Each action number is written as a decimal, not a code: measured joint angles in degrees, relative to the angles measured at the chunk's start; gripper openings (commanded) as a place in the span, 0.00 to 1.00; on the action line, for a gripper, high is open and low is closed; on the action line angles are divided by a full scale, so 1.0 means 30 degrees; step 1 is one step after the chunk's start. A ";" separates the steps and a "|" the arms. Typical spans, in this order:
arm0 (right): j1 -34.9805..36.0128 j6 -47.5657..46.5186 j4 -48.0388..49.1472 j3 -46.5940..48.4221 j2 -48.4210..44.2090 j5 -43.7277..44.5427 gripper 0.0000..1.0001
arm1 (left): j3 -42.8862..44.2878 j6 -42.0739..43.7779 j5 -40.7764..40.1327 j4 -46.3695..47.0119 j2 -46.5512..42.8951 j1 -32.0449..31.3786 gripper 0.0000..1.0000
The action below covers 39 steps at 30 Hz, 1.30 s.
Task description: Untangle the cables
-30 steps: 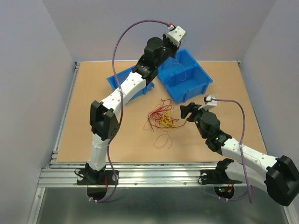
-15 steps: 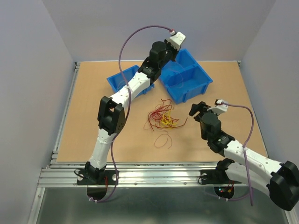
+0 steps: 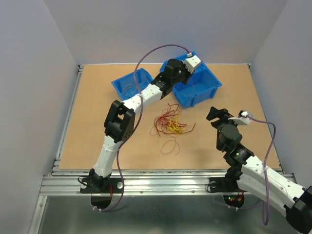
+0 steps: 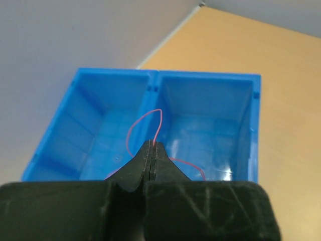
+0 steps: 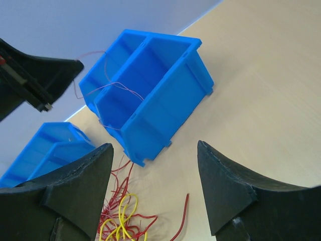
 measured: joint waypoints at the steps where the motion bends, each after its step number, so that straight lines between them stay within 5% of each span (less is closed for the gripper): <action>1: 0.0000 0.0000 -0.0007 0.0000 -0.0015 0.0036 0.73 | -0.0182 0.0095 0.0335 -0.0357 0.0000 -0.0138 0.00; 16: 0.0000 -0.0007 -0.0036 0.0000 0.0291 0.0044 0.73 | -0.0321 0.1290 0.3096 -0.2055 0.0000 -0.0882 0.01; 19: 0.0000 -0.0007 -0.0036 0.0000 0.0357 0.0044 0.73 | -0.0321 0.1464 0.2565 -0.2229 0.0000 -0.0882 0.23; 20: 0.0000 -0.0007 -0.0029 0.0000 0.0357 0.0044 0.73 | -0.0313 0.1566 0.2368 -0.2302 0.0000 -0.0882 0.50; 26: 0.0000 -0.0015 -0.0036 0.0000 0.0335 0.0044 0.73 | 0.2310 0.1982 0.1348 -0.4524 0.0838 -0.0867 0.89; 39: 0.0000 -0.0270 -0.0015 0.0000 0.0984 -0.0175 0.73 | 0.0066 0.2871 -0.0087 -0.6215 -0.2987 -0.0525 0.95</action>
